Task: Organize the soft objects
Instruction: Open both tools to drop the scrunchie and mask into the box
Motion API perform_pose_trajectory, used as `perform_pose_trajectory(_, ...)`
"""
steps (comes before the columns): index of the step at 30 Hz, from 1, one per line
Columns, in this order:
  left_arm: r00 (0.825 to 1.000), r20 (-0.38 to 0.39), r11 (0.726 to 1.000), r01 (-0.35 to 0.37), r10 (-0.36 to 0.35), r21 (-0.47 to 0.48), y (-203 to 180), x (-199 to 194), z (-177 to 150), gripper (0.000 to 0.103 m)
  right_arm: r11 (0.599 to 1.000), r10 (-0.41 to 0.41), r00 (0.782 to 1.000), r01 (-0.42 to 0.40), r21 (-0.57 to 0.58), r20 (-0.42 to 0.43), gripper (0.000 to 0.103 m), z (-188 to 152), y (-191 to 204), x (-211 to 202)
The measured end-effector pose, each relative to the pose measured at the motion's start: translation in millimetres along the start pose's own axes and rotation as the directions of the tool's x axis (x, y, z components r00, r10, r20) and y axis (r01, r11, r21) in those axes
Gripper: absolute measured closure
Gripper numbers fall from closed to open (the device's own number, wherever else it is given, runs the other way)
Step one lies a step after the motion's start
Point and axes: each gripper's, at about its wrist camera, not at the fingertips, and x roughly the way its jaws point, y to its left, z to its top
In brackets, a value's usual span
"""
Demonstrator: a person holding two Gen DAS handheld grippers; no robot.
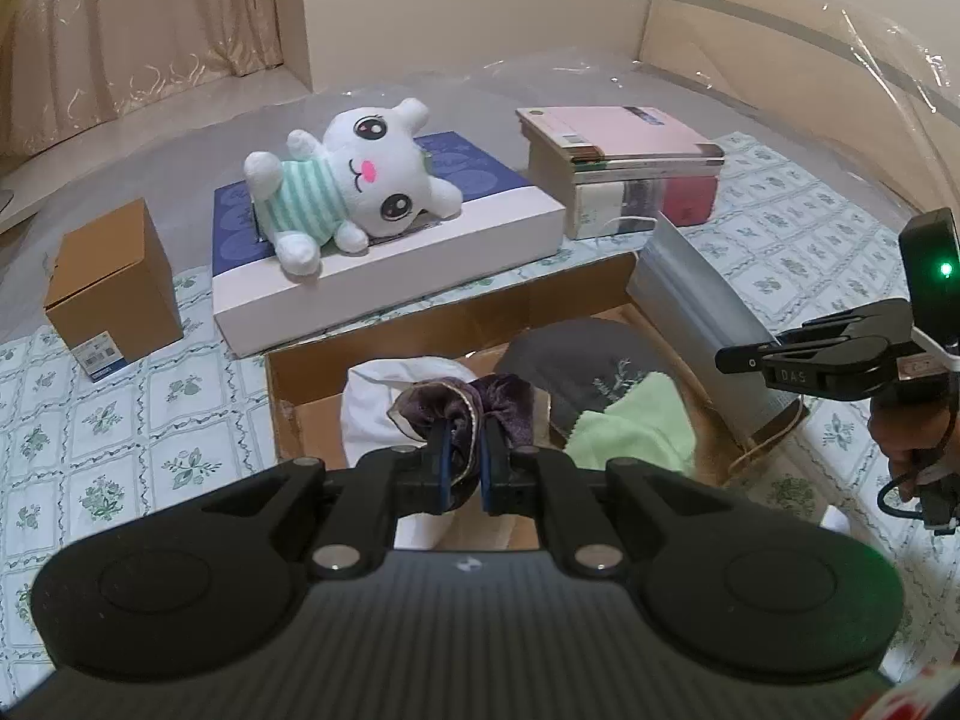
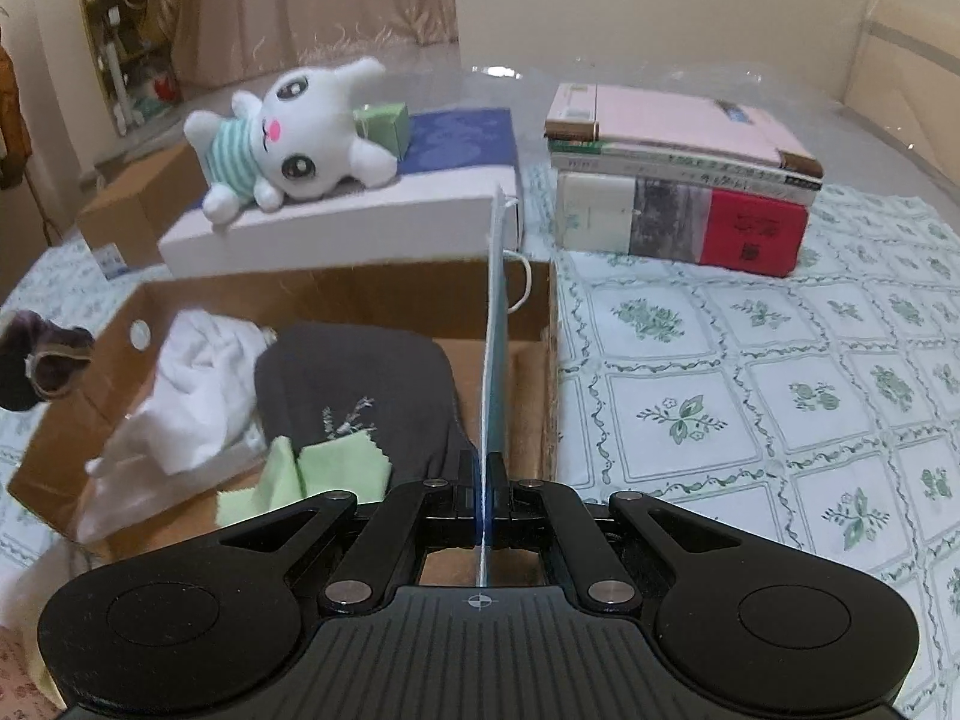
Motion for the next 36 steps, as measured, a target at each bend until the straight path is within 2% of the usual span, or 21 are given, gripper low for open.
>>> perform_pose_trajectory(6, 0.999, -0.023, 1.000, -0.024, 0.024, 0.000, 7, 10, -1, 0.095, 1.000, 0.008, 1.000, -0.009, -0.021, -0.011, 0.102, -3, -1, 9)
perform_pose_trajectory(12, 0.997, -0.060, 0.999, -0.044, 0.044, -0.008, 15, 23, -4, 0.093, 0.998, 0.018, 1.000, -0.017, -0.062, 0.013, 0.100, -4, 6, 3)
perform_pose_trajectory(13, 0.997, -0.065, 0.999, -0.048, 0.047, -0.010, 16, 26, -4, 0.092, 0.998, 0.017, 1.000, -0.016, -0.068, 0.021, 0.091, -4, 6, 1)
perform_pose_trajectory(14, 0.996, -0.068, 0.999, -0.052, 0.051, -0.016, 17, 28, -5, 0.092, 0.997, 0.017, 0.999, -0.015, -0.071, 0.029, 0.065, -4, 7, -1)
perform_pose_trajectory(16, 0.996, -0.072, 0.998, -0.060, 0.058, -0.024, 20, 31, -5, 0.090, 0.996, 0.057, 0.997, -0.053, -0.071, 0.054, 0.042, -4, 7, -7)
perform_pose_trajectory(19, 0.995, -0.075, 0.997, -0.068, 0.066, -0.025, 23, 32, -5, 0.088, 0.995, 0.039, 0.996, -0.030, -0.093, 0.086, 0.040, -3, 14, -16)
perform_pose_trajectory(28, 0.995, -0.060, 0.997, -0.076, 0.075, -0.021, 22, 17, -5, 0.086, 0.995, 0.073, 0.987, -0.063, -0.076, 0.141, 0.039, -1, 21, -40)
perform_pose_trajectory(36, 0.997, -0.010, 0.997, -0.078, 0.078, -0.028, 15, -32, -7, 0.082, 0.994, 0.096, 0.983, -0.086, -0.066, 0.158, 0.039, -7, 32, -81)
